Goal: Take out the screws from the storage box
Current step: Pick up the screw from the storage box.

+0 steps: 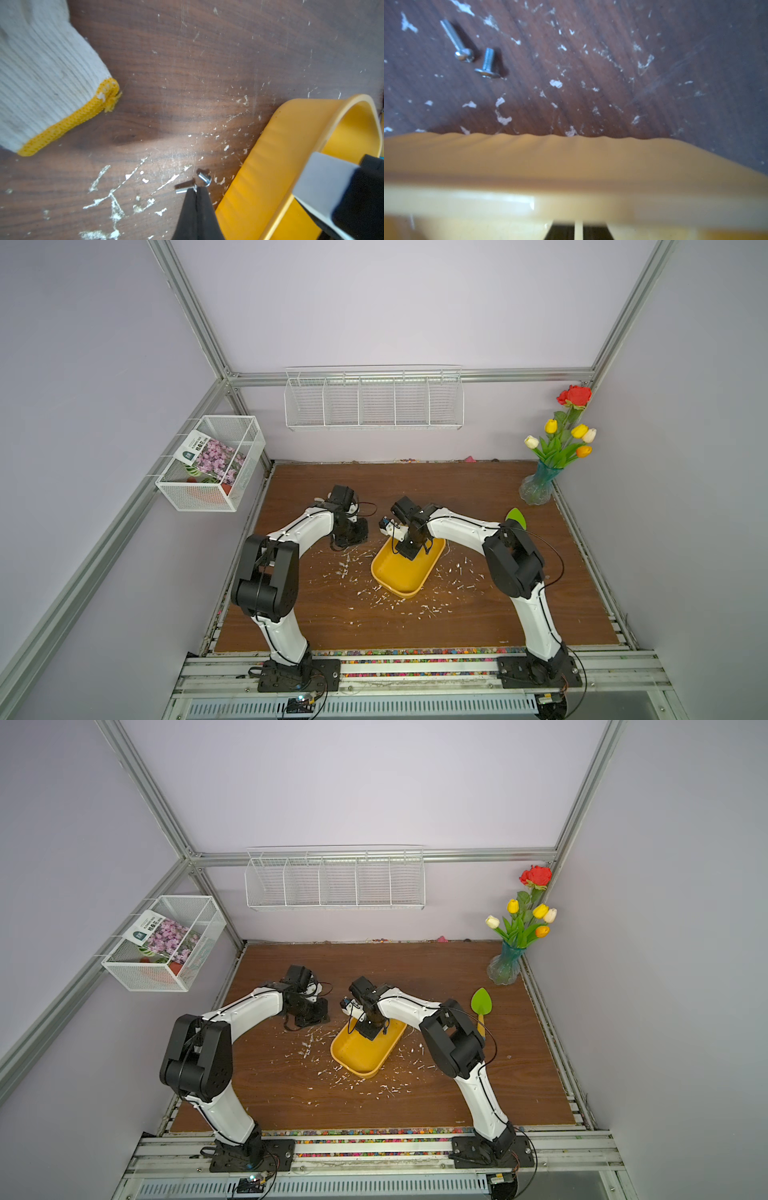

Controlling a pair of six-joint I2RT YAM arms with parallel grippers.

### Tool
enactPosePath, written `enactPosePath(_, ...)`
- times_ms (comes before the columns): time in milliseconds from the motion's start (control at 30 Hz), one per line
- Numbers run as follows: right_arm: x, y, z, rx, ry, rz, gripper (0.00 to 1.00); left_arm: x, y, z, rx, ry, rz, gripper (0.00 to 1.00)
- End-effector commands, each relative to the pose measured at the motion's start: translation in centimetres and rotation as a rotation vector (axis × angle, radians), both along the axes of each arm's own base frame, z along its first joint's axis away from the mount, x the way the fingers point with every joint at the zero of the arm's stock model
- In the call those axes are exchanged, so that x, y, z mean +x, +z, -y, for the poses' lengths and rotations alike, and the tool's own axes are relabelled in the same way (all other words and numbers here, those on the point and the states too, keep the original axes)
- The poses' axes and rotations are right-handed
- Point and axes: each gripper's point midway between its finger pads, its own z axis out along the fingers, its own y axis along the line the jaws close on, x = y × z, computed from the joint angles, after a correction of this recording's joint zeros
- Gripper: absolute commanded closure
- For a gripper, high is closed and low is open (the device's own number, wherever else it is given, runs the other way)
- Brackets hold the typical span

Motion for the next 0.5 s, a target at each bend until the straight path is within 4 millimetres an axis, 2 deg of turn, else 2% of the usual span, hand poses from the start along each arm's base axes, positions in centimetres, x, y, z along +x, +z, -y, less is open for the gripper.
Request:
enactPosePath(0,-3.8,-4.8,3.2,-0.148,-0.01,-0.155,1.0,0.1,0.9,-0.2,-0.004,-0.012,0.029,1.0)
enactPosePath(233,-0.8,0.8,1.1,0.006,-0.083,-0.057,1.0,0.6,1.5,0.1,-0.015,-0.016,0.037,1.0)
enactPosePath(333,0.1,2.7,0.9,0.046,-0.101,-0.039,1.0,0.9,2.2,0.4,-0.03,-0.019,0.051,1.0)
enactPosePath(467,0.4,4.4,1.8,0.068,-0.133,-0.026,1.0,1.4,3.8,0.7,-0.053,-0.017,0.083,1.0)
